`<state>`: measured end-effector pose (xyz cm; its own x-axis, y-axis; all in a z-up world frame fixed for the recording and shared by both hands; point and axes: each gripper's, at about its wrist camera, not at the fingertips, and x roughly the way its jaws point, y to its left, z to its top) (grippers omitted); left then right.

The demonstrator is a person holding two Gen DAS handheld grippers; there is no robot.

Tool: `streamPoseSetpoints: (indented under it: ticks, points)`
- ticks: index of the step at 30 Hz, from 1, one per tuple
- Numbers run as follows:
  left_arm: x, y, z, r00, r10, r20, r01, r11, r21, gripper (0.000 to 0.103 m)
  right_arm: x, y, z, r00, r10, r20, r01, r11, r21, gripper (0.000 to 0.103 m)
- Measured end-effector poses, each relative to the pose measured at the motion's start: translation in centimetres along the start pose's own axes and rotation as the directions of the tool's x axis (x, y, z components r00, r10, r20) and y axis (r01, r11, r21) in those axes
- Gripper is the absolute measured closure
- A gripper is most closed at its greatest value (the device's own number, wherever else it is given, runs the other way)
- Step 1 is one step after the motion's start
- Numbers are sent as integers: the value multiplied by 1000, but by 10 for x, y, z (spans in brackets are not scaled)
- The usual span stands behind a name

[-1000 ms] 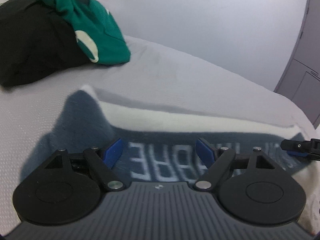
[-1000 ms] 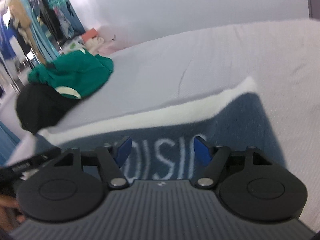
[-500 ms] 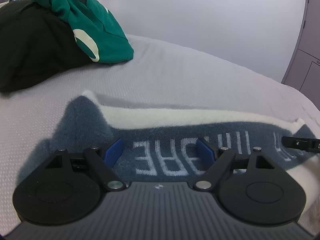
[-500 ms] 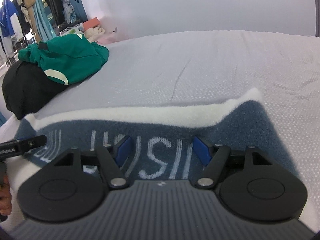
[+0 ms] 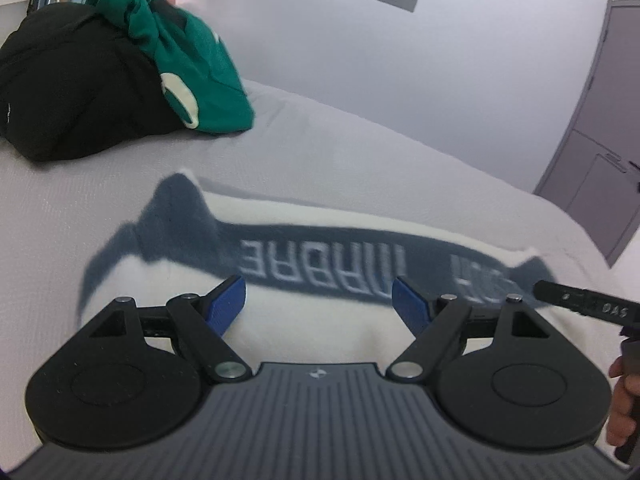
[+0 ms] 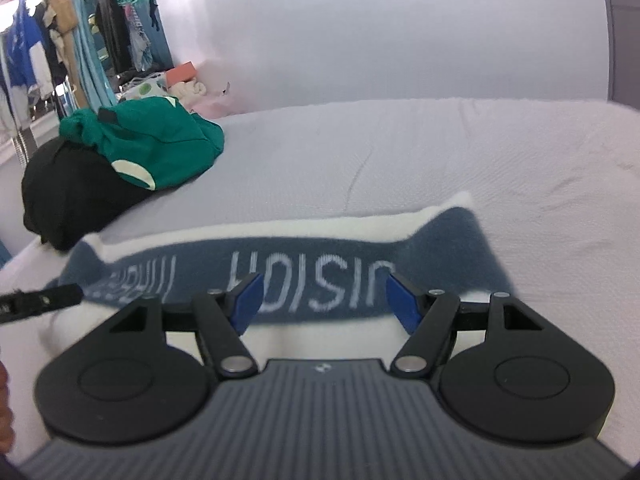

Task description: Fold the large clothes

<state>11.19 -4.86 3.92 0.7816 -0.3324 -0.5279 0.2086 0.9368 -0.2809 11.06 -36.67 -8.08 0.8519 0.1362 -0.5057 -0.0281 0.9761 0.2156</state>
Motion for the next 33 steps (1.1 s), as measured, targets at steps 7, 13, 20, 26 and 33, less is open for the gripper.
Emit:
streamPoseSetpoints:
  ticks: [7,13,20,26,33]
  points:
    - [-27,-19,-28,998,-55,-33,54,998,-27,19,-39,-2,-17,998,60,-23,-57,991,122,33]
    - [-21,-12,-49,989,-92,-118,72,984,-164,19,-44,-5,-40,975,203,-87,-161,924,347,32]
    - [0,15,-56,980,-108,-166,46,940,-339,18,-22,-12,-57,943,308,-127,-199,825,528,23]
    - [13,37,-59,975,-135,-175,35,875,-482,13,0,-19,-66,910,396,-119,-225,716,661,13]
    - [26,62,-62,977,-147,-153,27,799,-600,12,29,-24,-74,885,453,-109,-217,608,764,13]
